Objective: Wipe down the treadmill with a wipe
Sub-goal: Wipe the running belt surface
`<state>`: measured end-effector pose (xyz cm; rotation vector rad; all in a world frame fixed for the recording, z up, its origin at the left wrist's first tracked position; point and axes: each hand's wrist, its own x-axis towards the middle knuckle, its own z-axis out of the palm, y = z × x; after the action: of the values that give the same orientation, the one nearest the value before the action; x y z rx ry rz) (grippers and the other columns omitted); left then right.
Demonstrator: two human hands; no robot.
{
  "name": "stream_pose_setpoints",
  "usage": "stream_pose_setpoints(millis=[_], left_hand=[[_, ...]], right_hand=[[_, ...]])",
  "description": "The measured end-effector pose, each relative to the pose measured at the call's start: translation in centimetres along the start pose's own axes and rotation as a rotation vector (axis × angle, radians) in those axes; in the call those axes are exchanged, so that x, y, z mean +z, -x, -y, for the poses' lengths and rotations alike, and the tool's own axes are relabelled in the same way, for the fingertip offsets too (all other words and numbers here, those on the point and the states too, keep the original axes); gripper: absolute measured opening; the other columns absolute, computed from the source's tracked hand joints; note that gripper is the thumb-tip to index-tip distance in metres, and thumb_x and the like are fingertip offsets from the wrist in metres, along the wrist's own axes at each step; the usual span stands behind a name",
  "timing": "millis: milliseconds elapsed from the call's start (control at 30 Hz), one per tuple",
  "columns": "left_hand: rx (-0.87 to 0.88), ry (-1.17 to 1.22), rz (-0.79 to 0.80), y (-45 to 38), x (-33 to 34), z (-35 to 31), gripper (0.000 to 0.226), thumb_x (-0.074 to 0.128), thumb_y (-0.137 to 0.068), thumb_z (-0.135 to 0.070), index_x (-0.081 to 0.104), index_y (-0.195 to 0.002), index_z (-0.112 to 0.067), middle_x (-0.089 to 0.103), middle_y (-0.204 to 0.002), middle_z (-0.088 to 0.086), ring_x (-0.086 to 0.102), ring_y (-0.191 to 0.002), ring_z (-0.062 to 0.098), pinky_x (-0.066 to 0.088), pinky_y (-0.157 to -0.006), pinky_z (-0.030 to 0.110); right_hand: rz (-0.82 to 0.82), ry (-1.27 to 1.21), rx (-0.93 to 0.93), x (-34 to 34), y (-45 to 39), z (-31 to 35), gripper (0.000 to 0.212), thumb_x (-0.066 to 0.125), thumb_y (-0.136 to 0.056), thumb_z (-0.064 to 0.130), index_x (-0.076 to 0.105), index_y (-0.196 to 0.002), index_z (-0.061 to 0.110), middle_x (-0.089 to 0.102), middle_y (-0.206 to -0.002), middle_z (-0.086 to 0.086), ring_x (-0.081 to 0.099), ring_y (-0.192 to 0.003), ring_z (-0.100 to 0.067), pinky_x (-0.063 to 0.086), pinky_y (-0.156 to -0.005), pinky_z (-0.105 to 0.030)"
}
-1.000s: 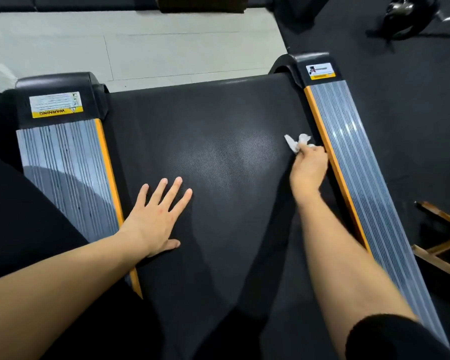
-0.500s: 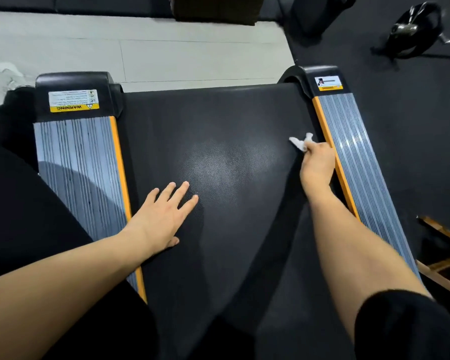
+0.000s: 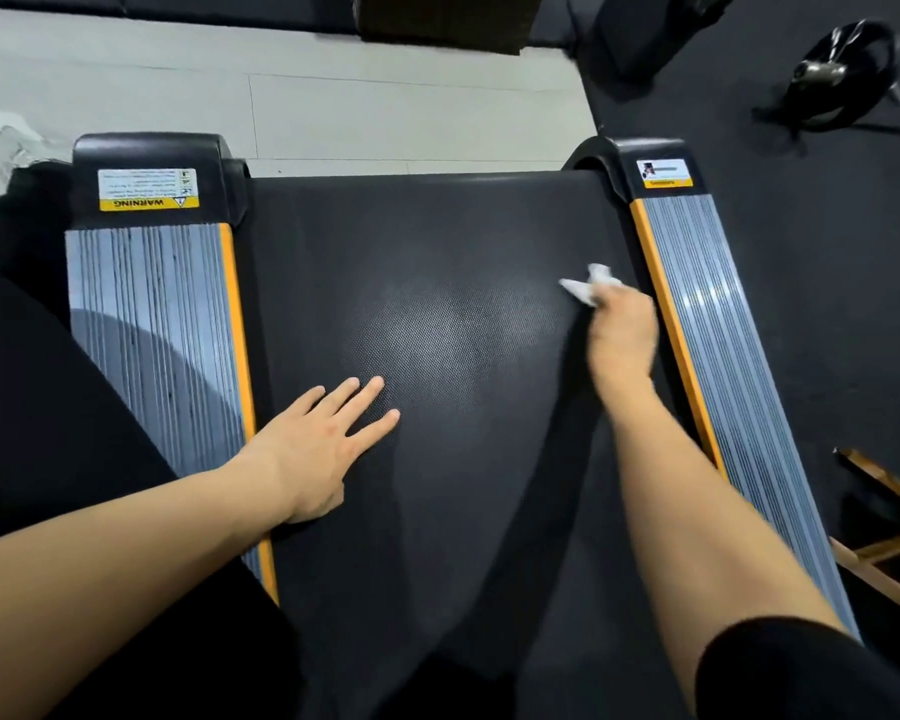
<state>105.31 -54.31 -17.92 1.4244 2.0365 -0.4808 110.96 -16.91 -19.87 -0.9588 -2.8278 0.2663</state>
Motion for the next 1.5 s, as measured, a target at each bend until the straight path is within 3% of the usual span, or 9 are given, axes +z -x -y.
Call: stream_pose_setpoints(millis=[133,300,433,667,933,1033,1200,1333,1500], left_hand=[[-0.003,0.028,0.043,-0.2,-0.3,-0.2,0.096,0.045,-0.1,-0.05,-0.03,-0.156,-0.028,-0.041,-0.159,0.014,-0.024,-0.154,0.034,-0.001,-0.128,0.049],[-0.004,0.034,0.08,0.0,-0.6,-0.3,0.097,0.045,-0.1,-0.05,-0.029,-0.156,-0.026,-0.04,-0.159,0.015,-0.025,-0.154,0.035,-0.002,-0.127,0.051],[-0.008,0.056,0.068,0.5,-0.4,-0.3,0.093,0.046,-0.1,-0.046,-0.024,-0.159,-0.027,-0.033,-0.164,0.012,-0.018,-0.156,0.034,0.004,-0.128,0.049],[-0.025,0.086,0.054,0.6,-0.6,-0.6,0.091,0.048,-0.101,-0.041,-0.019,-0.161,-0.027,-0.032,-0.165,0.01,-0.017,-0.156,0.034,0.006,-0.128,0.05],[-0.019,0.103,0.071,0.9,-0.2,-0.3,0.09,0.05,-0.101,-0.042,-0.015,-0.162,-0.026,-0.015,-0.17,0.01,-0.009,-0.157,0.033,0.009,-0.128,0.048],[-0.023,0.106,0.048,0.7,-0.4,-0.4,0.085,0.045,-0.104,-0.039,-0.015,-0.162,-0.028,-0.027,-0.167,0.008,-0.012,-0.157,0.032,0.013,-0.127,0.047],[-0.061,0.134,-0.048,0.7,-1.2,-0.6,0.076,0.045,-0.105,-0.035,-0.003,-0.164,-0.025,-0.018,-0.17,0.012,-0.004,-0.157,0.038,0.013,-0.124,0.057],[-0.171,0.225,-0.082,0.3,-1.3,-0.4,0.079,0.046,-0.104,-0.036,-0.003,-0.164,-0.021,-0.016,-0.169,0.016,-0.001,-0.156,0.041,0.018,-0.124,0.056],[-0.251,0.278,-0.05,0.8,-1.5,0.6,0.075,0.045,-0.104,-0.036,0.003,-0.164,-0.022,-0.008,-0.17,0.018,0.009,-0.154,0.045,0.023,-0.123,0.052]], right_hand=[[-0.077,0.011,0.317,0.6,0.0,0.4,0.031,0.044,-0.092,0.007,0.072,-0.106,0.012,0.069,-0.097,-0.014,0.064,-0.09,-0.039,0.049,-0.074,-0.039],[0.312,-0.348,-0.328,3.4,6.5,16.2,0.027,0.047,-0.096,0.015,0.073,-0.1,0.011,0.069,-0.098,-0.005,0.055,-0.083,-0.007,0.048,-0.081,-0.025],[0.236,-0.398,-0.692,3.6,7.2,17.0,0.035,0.046,-0.095,0.019,0.077,-0.111,0.02,0.07,-0.121,-0.001,0.064,-0.113,-0.02,0.051,-0.097,-0.033],[0.042,-0.096,-0.024,2.0,1.0,12.3,0.047,0.033,-0.088,0.03,0.073,-0.097,0.007,0.068,-0.093,-0.013,0.061,-0.084,-0.035,0.047,-0.068,-0.037],[0.357,-0.261,-1.057,5.8,7.3,24.4,0.031,0.052,-0.091,0.014,0.076,-0.109,0.019,0.07,-0.114,-0.002,0.06,-0.099,-0.027,0.055,-0.078,-0.036],[0.268,-0.124,-0.763,4.3,3.0,17.9,0.033,0.046,-0.094,0.019,0.075,-0.109,0.025,0.069,-0.114,0.003,0.058,-0.106,-0.018,0.038,-0.081,-0.012],[-0.01,-0.107,0.01,2.6,-0.9,10.0,0.03,0.049,-0.091,0.005,0.076,-0.104,0.008,0.069,-0.098,-0.015,0.062,-0.093,-0.036,0.04,-0.074,-0.033],[0.122,-0.373,-0.525,4.3,2.7,20.2,0.029,0.054,-0.084,0.001,0.077,-0.093,0.015,0.073,-0.101,0.0,0.061,-0.092,-0.009,0.048,-0.079,-0.027],[0.325,-0.16,-1.17,5.6,1.4,24.1,0.028,0.05,-0.094,0.014,0.073,-0.109,0.02,0.068,-0.116,0.002,0.055,-0.097,-0.024,0.049,-0.083,-0.033]])
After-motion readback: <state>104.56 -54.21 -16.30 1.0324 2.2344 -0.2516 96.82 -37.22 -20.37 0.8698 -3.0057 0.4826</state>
